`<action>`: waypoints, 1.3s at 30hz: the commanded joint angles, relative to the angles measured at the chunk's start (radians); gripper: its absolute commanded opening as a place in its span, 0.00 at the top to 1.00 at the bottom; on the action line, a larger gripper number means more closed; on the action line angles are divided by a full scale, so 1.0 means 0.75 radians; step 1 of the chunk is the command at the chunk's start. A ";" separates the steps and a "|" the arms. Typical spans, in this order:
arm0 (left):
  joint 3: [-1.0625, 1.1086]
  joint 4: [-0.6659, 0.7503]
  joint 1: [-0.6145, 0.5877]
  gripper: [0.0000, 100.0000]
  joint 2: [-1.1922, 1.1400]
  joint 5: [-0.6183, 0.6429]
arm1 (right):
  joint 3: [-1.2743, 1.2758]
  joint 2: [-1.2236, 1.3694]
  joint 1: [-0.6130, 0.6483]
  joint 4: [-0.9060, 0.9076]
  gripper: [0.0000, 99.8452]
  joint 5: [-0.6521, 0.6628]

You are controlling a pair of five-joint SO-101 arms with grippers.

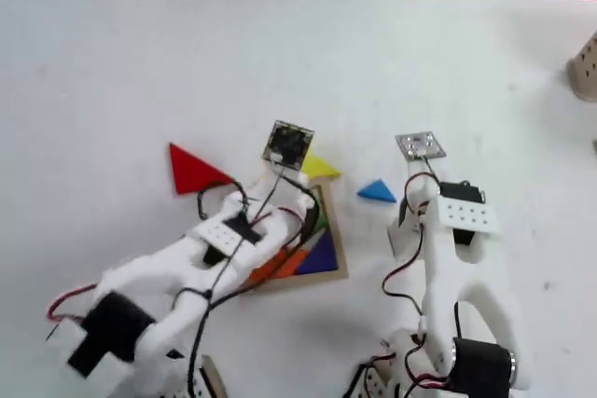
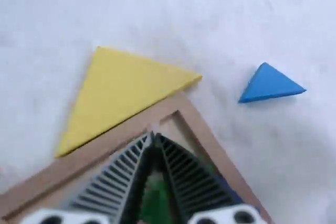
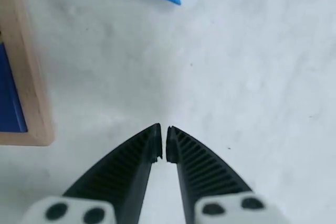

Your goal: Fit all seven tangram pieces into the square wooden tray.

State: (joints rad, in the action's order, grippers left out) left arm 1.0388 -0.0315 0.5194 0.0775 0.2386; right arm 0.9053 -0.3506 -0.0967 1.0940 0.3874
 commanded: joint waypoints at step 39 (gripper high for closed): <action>-0.070 -0.170 0.093 0.98 0.359 -0.006 | -0.008 -0.001 -0.007 -0.013 0.98 0.014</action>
State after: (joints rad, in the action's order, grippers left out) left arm 1.0633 -0.1557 0.5623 0.3399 0.2371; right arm 0.9053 -0.3506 -0.0967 1.0940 0.3874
